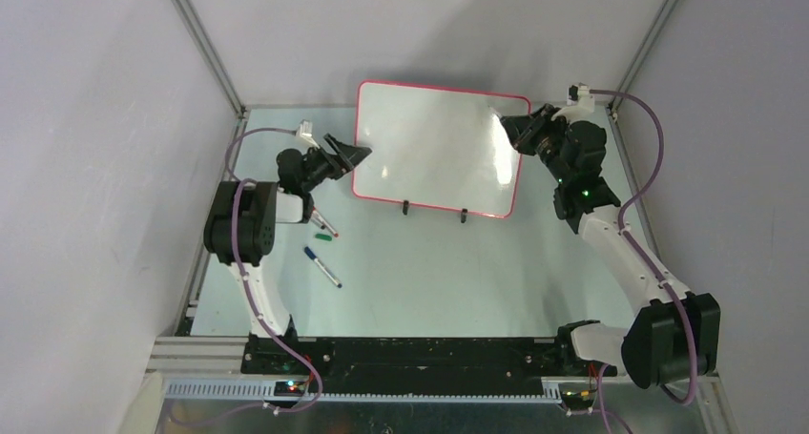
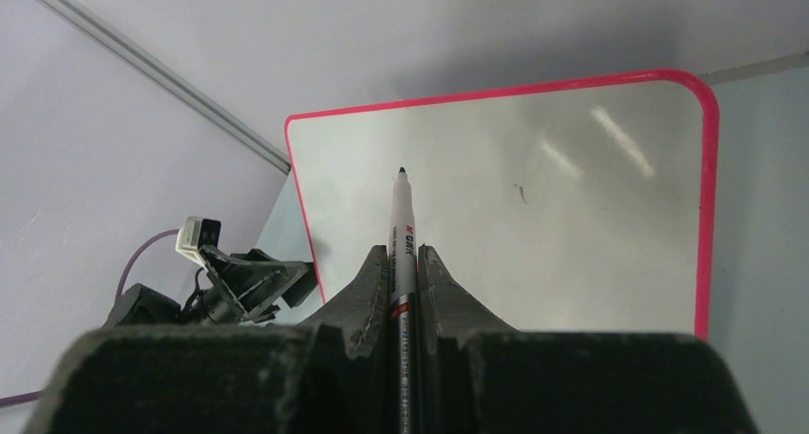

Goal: Write a sentence on the whiteboard
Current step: Adjust the whiteboard at the center of the board.

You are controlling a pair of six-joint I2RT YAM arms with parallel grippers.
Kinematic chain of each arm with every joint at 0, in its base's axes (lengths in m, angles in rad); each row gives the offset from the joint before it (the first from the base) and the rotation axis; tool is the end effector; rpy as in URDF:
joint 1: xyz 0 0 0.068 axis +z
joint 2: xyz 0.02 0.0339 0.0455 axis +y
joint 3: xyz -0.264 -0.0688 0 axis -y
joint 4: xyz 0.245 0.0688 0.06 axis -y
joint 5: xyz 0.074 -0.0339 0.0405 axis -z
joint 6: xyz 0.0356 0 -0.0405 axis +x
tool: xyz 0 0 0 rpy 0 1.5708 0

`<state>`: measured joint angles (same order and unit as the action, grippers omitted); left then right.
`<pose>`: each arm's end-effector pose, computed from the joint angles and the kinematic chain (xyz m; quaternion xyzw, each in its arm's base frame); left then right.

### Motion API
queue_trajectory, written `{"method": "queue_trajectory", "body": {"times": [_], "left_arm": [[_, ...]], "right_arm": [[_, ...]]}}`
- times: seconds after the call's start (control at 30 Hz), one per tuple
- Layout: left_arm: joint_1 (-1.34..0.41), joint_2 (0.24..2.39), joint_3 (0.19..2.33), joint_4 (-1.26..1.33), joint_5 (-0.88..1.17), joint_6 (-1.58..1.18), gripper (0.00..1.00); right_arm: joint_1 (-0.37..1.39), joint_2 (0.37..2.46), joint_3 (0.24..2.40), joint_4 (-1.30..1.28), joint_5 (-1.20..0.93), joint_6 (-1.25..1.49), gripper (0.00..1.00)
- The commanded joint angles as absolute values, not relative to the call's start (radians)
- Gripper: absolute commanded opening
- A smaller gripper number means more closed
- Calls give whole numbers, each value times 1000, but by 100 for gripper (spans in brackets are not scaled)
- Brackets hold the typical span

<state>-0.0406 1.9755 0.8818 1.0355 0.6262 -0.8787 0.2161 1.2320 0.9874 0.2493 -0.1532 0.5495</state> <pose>0.3913 -0.0368 0.1601 -0.0885 0.7181 -0.4904 0.4857 0.2857 0.0683 0.3619 0.0632 0.7026 0.3140 0.6354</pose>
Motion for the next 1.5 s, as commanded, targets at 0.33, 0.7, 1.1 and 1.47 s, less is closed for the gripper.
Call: {"method": "queue_trajectory", "body": {"times": [0.33,0.7,1.1,1.47], "left_arm": [[-165,1810,890,689,557,-608,90],[-174,1782,859,685,554,-588,92],[-176,1683,828,689,425,-541,99],[-171,1676,811,793,402,-565,99]], "right_arm": [[181,1235,991,299,-200,568,0],[177,1276,997,346,-243,605,0],[194,1270,1001,308,-217,592,0],[217,1286,1001,328,-204,588,0]]}}
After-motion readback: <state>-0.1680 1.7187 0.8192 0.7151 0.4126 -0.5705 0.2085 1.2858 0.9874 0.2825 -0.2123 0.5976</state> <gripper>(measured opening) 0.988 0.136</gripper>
